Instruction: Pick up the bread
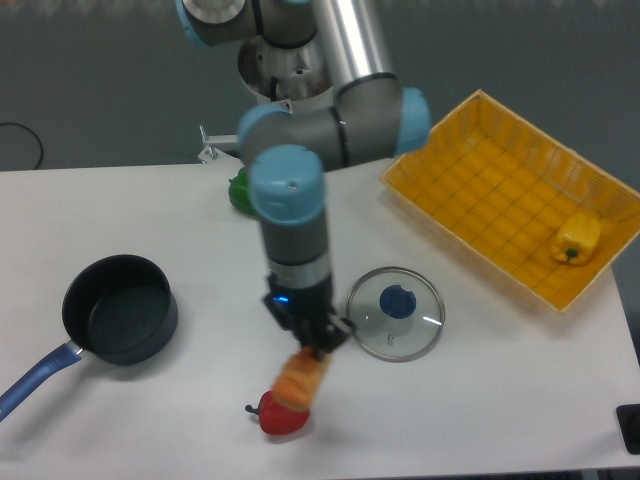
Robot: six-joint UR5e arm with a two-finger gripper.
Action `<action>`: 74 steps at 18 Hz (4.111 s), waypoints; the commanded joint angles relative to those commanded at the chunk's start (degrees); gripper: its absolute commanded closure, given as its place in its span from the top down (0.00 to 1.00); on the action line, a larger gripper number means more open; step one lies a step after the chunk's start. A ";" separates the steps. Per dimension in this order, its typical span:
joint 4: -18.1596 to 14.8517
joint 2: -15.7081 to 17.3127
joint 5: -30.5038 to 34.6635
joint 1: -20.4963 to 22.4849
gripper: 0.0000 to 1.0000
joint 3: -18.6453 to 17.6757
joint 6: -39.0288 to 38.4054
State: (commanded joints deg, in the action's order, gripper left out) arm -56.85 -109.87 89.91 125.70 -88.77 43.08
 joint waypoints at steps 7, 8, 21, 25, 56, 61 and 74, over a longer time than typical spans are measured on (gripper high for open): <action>-2.83 0.10 2.11 -9.93 0.30 -0.18 -8.79; -2.92 0.01 2.11 -10.73 0.31 -0.26 -10.10; -8.46 -0.25 2.02 -16.89 0.33 -3.25 -11.44; -8.10 -1.49 2.02 -18.73 0.34 -3.25 -11.44; -6.52 -3.51 5.19 -19.44 0.99 -1.93 -11.70; -6.87 -0.09 6.23 -15.32 1.00 -2.11 -11.44; -10.56 5.45 3.87 8.41 1.00 -2.64 16.38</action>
State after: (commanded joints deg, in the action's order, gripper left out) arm -67.41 -104.41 93.78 134.11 -91.41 59.46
